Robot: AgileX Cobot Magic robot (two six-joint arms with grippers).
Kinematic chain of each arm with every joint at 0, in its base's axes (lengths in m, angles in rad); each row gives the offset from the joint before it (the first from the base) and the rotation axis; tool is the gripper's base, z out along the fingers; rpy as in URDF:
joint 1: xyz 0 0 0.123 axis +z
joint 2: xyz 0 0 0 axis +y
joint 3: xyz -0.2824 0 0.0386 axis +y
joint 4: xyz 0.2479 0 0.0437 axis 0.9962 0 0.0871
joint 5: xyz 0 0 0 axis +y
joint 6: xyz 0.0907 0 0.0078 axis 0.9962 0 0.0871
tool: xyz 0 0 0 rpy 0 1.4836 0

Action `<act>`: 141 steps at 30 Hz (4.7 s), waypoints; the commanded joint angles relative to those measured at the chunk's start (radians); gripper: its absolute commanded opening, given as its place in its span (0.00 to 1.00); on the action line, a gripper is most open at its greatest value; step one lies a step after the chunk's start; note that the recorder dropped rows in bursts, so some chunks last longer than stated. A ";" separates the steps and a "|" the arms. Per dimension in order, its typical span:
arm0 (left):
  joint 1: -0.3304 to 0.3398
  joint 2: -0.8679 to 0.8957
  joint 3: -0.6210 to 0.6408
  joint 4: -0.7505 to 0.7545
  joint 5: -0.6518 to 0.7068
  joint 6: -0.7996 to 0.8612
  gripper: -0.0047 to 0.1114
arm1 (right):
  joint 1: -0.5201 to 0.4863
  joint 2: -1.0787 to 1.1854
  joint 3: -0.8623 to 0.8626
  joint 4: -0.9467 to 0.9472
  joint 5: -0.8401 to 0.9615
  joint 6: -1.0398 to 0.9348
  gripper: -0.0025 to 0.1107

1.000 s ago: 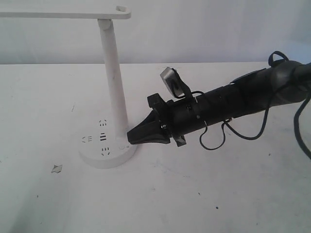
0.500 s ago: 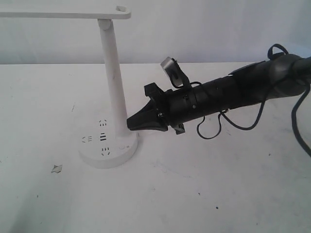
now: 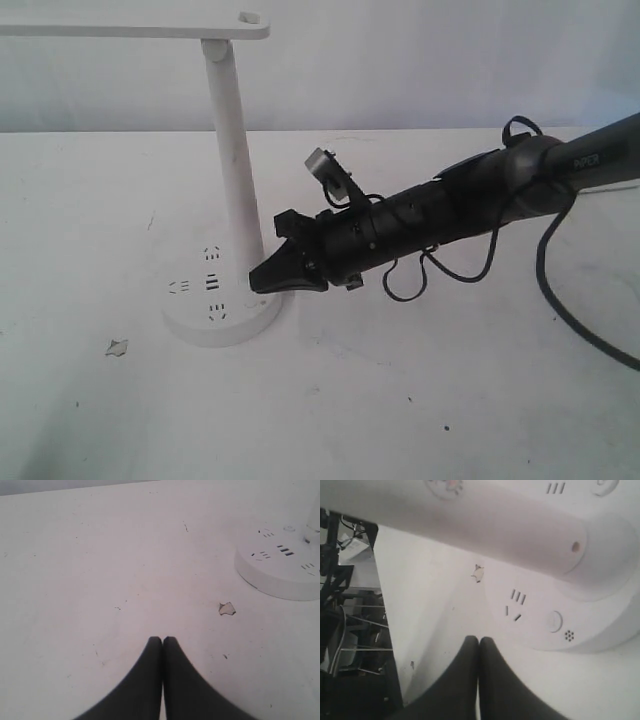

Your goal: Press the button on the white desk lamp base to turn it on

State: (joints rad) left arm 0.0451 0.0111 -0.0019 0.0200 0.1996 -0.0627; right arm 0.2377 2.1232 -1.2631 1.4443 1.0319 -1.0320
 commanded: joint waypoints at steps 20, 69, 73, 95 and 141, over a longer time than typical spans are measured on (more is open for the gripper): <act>0.002 0.001 0.002 -0.004 -0.003 0.000 0.04 | 0.050 0.071 -0.042 0.104 -0.125 -0.116 0.02; 0.002 0.001 0.002 -0.004 -0.003 0.000 0.04 | 0.058 0.084 -0.041 0.017 -0.189 -0.087 0.02; 0.002 0.001 0.002 -0.004 -0.003 0.000 0.04 | 0.058 0.084 -0.041 -0.013 -0.203 -0.072 0.02; 0.002 0.001 0.002 -0.004 -0.003 0.000 0.04 | 0.058 -0.135 -0.041 0.057 -0.142 -0.178 0.02; 0.002 0.001 0.002 -0.004 -0.003 0.000 0.04 | 0.060 -1.608 0.719 -0.818 -0.759 0.701 0.02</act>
State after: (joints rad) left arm 0.0451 0.0111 -0.0019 0.0200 0.1996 -0.0627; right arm 0.3010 0.5584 -0.5942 0.9203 0.3089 -0.8259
